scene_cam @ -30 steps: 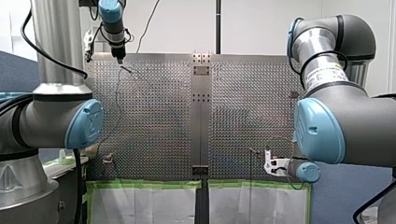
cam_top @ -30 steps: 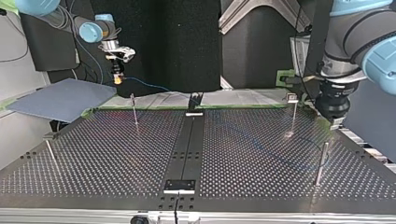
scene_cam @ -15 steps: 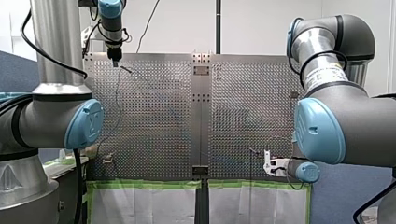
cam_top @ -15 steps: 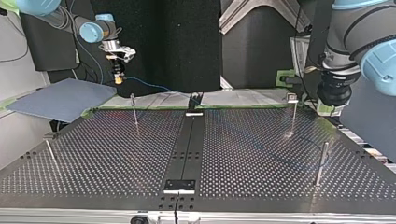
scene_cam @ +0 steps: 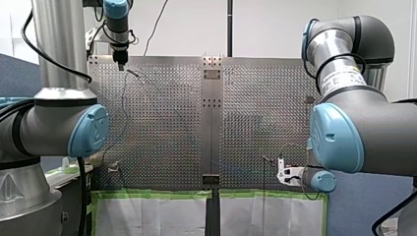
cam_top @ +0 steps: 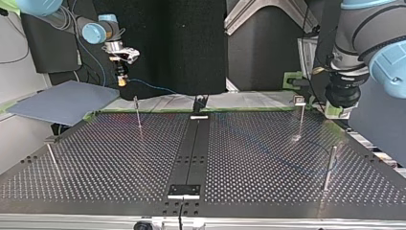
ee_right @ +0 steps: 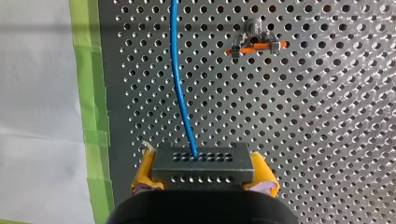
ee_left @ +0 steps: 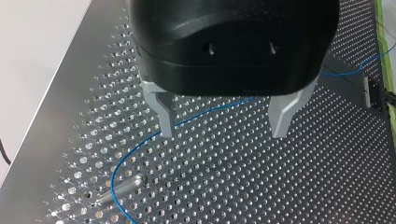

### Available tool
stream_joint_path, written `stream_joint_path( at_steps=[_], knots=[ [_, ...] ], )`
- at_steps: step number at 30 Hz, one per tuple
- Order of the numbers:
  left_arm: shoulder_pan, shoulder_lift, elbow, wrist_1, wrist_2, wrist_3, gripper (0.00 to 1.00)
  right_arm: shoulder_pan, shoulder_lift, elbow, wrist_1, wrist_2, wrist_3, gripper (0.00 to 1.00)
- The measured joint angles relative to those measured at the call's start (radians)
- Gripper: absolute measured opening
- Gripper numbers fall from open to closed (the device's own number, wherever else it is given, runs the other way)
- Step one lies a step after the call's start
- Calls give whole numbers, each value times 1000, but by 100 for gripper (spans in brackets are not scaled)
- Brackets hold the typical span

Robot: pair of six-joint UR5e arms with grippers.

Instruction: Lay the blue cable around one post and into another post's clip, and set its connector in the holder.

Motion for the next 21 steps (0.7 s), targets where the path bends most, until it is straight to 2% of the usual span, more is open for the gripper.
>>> stream_joint_path(
  at_steps=[10, 21],
  knots=[
    [-1, 12, 1, 30, 12, 6, 98, 0, 0, 0, 12, 7, -7, 0],
    [-20, 28, 0, 133, 111, 15, 98, -10, 0, 0, 40, 47, -4, 0]
  ],
)
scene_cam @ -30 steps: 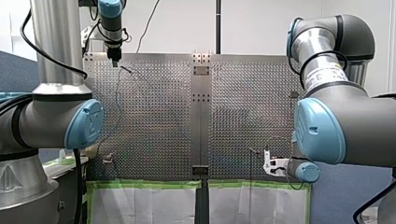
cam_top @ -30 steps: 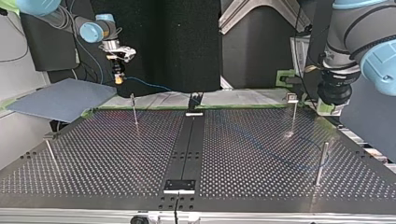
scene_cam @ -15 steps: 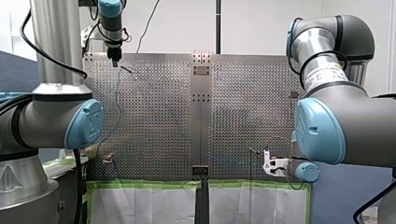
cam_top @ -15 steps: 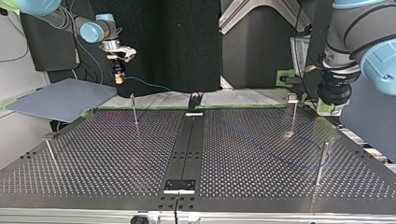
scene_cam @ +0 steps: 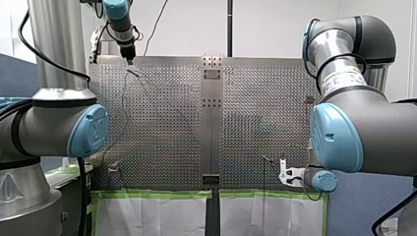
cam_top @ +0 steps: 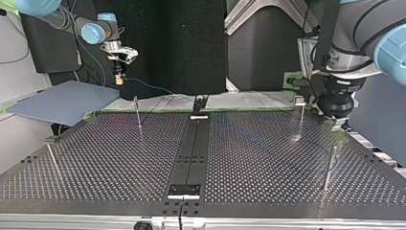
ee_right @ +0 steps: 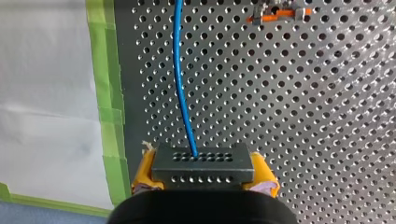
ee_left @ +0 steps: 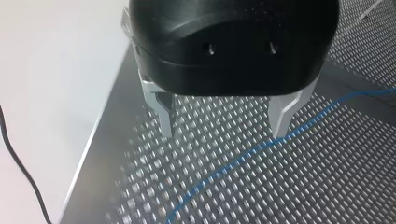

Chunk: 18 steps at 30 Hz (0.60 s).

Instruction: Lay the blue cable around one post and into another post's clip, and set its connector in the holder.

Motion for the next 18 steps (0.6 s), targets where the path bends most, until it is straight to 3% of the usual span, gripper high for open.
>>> stream_joint_path(
  at_steps=[9, 18],
  knots=[
    [-83, -19, -9, 94, 86, 11, 98, -10, 0, 0, 0, -2, 6, 0],
    [-176, -100, -88, 187, 56, -4, 98, -11, 0, 0, -6, -10, 9, 0]
  ],
)
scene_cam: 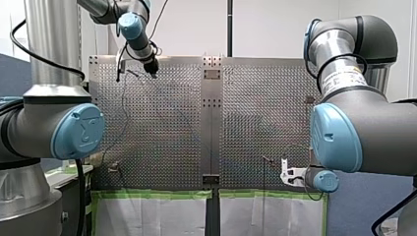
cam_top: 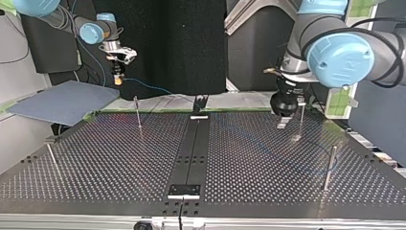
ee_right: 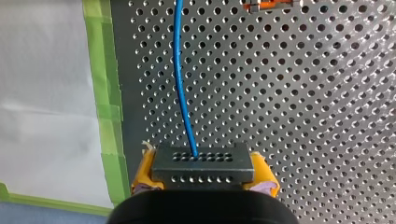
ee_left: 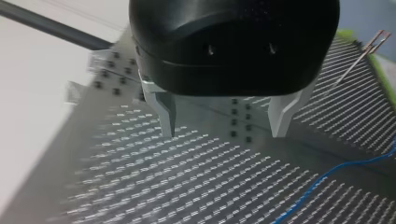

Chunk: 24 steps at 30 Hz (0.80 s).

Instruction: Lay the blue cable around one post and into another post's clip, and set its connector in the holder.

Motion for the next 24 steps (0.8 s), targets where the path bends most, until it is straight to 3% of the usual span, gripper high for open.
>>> stream_joint_path(
  at_steps=[7, 18, 24],
  knots=[
    [-64, -64, -64, 64, -33, -10, 98, 8, 0, 0, 1, -9, 1, 0],
    [-170, -170, -167, 170, -132, -14, 98, 9, 0, 0, 11, -4, -1, 0],
    [-234, -234, -185, 234, -147, -16, 98, 5, 0, -5, 16, 3, -6, 0]
  ],
)
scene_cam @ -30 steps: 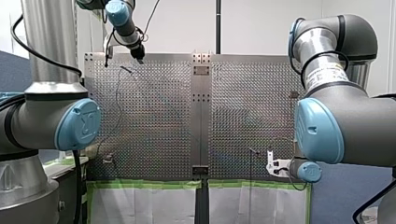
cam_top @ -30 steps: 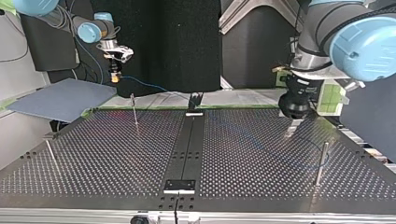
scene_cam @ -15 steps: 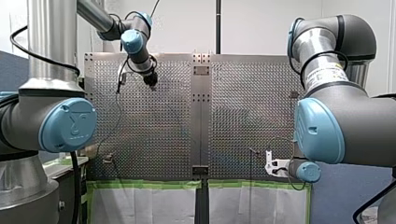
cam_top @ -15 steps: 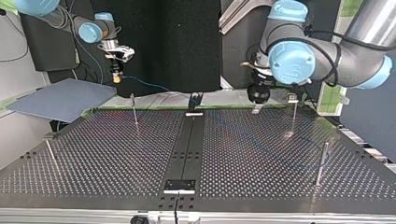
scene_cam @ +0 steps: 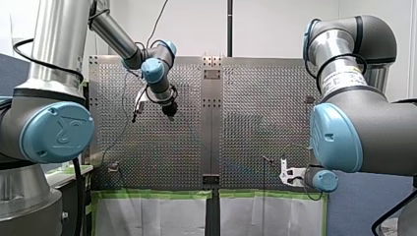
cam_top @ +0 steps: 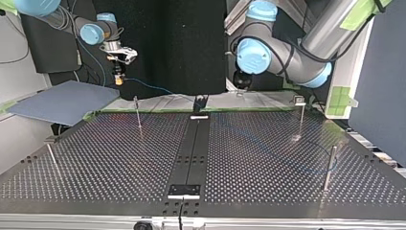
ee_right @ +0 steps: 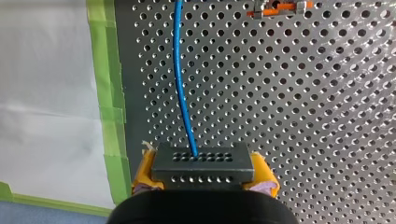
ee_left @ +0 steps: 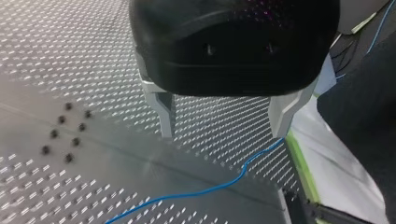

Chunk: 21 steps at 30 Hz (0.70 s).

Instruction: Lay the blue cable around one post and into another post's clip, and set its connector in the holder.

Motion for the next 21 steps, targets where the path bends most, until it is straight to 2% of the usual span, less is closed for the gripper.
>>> stream_joint_path(
  at_steps=[12, 15, 19, 21],
  knots=[
    [-117, -116, -2, 117, 6, 13, 98, 4, 0, -2, 14, -2, -7, 0],
    [-148, -131, -7, 148, 20, 20, 98, -2, 0, -3, 26, -4, -20, 0],
    [-186, -136, -16, 186, 51, 26, 98, -7, 0, -6, 42, -9, -52, 0],
    [-207, -137, -30, 207, 71, 32, 98, -7, 0, -7, 41, -13, -61, 0]
  ],
)
